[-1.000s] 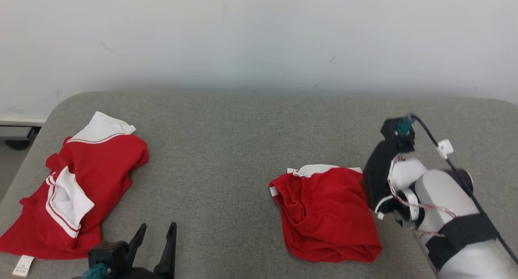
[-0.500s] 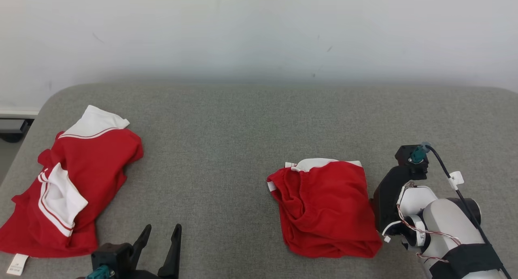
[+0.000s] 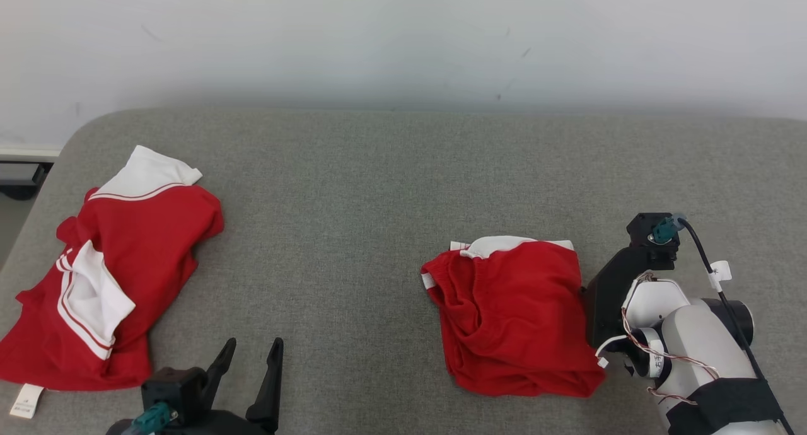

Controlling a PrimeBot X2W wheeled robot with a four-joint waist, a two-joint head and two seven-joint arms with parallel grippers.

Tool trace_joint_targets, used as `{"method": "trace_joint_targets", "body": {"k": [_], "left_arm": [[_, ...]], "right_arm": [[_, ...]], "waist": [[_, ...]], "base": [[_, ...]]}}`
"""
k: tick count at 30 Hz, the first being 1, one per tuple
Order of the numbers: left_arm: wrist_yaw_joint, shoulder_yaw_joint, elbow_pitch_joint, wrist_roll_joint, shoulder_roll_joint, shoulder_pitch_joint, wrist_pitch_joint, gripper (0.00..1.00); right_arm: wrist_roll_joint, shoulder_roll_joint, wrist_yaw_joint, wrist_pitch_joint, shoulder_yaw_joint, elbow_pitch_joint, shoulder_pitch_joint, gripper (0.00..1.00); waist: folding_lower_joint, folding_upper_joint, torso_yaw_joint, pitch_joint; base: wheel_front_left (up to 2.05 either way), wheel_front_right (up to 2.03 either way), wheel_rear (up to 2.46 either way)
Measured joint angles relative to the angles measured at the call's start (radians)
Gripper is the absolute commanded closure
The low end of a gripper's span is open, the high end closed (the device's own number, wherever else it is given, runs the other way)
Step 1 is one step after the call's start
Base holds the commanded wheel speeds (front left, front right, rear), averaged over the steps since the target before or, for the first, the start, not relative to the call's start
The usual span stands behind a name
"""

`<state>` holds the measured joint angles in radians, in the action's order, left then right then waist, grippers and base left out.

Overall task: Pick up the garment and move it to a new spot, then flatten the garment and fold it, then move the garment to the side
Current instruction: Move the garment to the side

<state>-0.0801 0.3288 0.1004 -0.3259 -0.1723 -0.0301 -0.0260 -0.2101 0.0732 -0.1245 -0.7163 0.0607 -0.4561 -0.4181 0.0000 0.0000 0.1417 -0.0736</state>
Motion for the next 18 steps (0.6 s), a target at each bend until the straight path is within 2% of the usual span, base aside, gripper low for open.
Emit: {"method": "trace_joint_targets", "body": {"k": [18], "left_arm": [[0.001, 0.006, 0.007, 0.0, 0.006, -0.036, -0.009, 0.0]], "right_arm": [[-0.047, -0.015, 0.0, -0.015, 0.008, -0.04, 0.017, 0.0]], "waist": [[0.0, 0.0, 0.022, -0.026]], "base": [[0.0, 0.0, 0.0]]}}
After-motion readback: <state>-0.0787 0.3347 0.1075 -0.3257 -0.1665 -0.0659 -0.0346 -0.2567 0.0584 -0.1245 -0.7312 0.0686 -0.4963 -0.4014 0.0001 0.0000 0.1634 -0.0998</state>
